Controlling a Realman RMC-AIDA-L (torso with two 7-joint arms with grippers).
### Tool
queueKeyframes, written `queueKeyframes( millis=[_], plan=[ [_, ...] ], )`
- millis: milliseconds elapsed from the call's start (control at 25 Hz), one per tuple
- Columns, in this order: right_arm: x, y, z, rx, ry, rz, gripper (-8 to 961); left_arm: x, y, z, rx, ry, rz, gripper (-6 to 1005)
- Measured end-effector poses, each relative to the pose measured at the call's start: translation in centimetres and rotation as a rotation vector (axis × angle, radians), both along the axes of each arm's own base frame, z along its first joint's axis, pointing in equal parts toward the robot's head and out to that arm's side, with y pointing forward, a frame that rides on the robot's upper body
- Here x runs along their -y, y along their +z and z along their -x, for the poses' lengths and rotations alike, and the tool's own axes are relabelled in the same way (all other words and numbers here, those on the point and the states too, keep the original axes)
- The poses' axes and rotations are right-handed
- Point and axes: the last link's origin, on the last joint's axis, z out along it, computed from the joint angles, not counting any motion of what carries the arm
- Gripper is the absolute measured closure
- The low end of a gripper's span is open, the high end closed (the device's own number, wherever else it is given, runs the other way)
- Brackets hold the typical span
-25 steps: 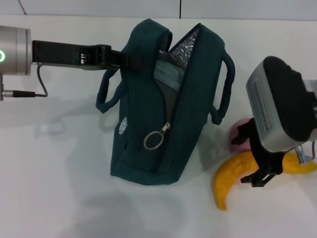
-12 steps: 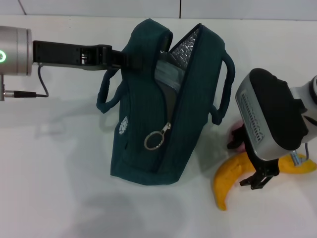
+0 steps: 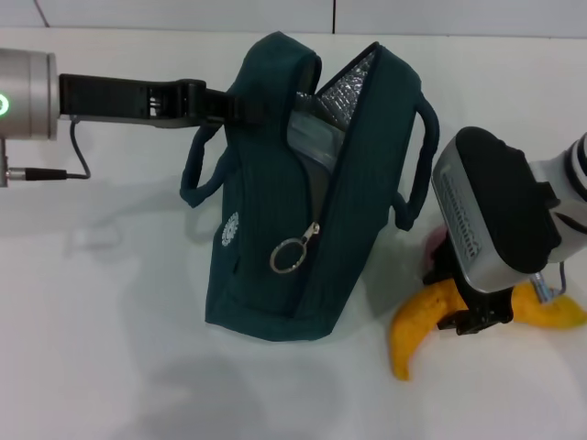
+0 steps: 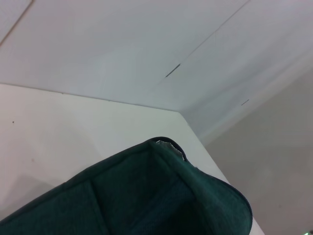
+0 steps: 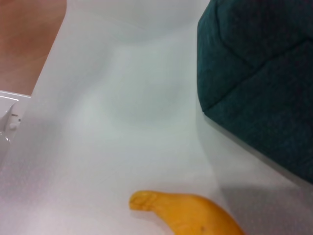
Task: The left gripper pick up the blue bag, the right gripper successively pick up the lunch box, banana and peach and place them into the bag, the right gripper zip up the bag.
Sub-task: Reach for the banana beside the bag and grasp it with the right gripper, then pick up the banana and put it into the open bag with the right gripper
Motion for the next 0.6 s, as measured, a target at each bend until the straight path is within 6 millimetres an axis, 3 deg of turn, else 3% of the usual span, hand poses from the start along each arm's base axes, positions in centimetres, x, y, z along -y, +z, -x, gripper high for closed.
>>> queueKeyframes(
  millis=[40,400,600],
  plan=[
    [0.0,0.0,0.0,0.001,-0.003,0.004,377,0.0,0.0,0.0,0.002,-0.001,-0.001,945],
    [0.2,0.6,0.4,-0.049,-0.056,0.026,503,-0.1,0.2,-0.2,0.001,-0.008,-0.002,945],
    [0.5,3.5,1.1,-0.21,-0.188,0.082,508,-0.2,0.2,-0.3,0.002,-0.01,-0.002,944]
  ],
)
